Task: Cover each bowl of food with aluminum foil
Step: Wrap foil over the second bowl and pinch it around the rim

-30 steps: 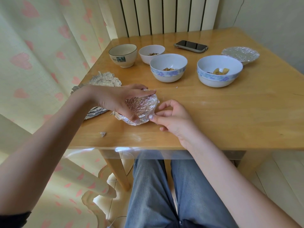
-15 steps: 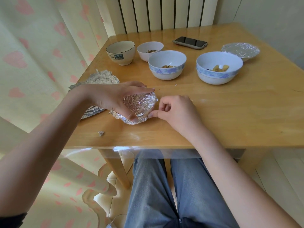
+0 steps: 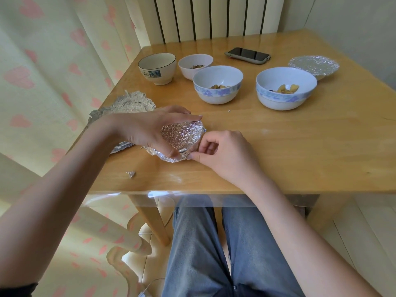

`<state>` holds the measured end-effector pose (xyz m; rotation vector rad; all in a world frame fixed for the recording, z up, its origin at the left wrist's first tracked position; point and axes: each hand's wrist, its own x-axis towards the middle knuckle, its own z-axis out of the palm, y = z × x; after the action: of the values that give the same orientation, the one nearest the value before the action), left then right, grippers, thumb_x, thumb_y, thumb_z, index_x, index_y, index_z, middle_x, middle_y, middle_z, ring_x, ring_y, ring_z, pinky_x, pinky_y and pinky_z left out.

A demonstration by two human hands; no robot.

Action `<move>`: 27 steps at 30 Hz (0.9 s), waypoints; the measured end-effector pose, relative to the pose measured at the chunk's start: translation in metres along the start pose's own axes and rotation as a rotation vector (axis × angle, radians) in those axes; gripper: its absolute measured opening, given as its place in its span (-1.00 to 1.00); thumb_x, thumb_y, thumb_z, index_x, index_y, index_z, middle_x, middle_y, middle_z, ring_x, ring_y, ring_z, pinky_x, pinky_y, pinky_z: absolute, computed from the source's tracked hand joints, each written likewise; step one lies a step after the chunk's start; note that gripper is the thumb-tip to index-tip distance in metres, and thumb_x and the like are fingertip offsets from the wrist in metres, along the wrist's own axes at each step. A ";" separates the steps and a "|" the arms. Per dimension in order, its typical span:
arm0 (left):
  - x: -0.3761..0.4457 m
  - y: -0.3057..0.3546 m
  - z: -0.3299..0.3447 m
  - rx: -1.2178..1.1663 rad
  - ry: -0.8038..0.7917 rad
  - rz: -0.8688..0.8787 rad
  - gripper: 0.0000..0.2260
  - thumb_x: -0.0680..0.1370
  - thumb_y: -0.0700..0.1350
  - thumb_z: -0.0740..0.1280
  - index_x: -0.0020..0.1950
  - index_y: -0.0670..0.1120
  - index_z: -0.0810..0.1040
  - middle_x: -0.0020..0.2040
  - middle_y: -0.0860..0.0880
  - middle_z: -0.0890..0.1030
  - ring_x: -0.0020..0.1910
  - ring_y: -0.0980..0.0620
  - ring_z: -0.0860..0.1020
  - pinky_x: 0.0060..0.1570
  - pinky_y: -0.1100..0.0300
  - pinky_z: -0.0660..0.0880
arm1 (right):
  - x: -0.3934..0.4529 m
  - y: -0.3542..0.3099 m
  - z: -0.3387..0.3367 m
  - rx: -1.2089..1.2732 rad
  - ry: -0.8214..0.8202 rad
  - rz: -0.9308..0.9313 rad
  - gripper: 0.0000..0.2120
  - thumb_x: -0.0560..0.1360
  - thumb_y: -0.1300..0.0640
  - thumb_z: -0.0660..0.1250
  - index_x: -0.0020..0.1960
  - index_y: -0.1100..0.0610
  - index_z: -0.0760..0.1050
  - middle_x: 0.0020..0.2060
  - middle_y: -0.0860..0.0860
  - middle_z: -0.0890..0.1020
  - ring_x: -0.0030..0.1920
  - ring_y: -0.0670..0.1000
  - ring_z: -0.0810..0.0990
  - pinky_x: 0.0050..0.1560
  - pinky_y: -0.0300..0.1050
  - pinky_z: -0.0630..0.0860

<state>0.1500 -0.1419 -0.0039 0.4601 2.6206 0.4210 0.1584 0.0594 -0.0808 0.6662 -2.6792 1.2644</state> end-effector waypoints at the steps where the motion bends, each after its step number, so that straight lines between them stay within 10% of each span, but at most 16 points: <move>1: 0.000 0.000 0.000 -0.002 0.001 0.003 -0.13 0.20 0.23 0.47 0.42 0.49 0.12 0.40 0.38 0.11 0.39 0.31 0.11 0.31 0.25 0.07 | 0.001 0.000 0.000 -0.001 -0.014 -0.002 -0.71 0.28 -0.19 0.50 -0.31 0.01 0.54 -0.43 -0.15 0.57 -0.34 -0.15 0.54 -0.29 -0.09 0.53; 27: -0.006 0.020 0.012 -0.084 0.140 -0.153 -0.08 0.22 0.19 0.39 0.55 0.24 0.12 0.40 0.21 0.18 0.27 0.24 0.21 0.19 0.28 0.17 | -0.009 -0.005 -0.005 -0.162 -0.064 -0.098 -0.75 0.42 -0.17 0.39 -0.21 0.00 0.50 -0.38 -0.11 0.49 -0.26 -0.02 0.48 -0.31 -0.14 0.33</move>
<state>0.1658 -0.1235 -0.0047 0.2070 2.7356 0.5264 0.1685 0.0629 -0.0765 0.8171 -2.7247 1.0067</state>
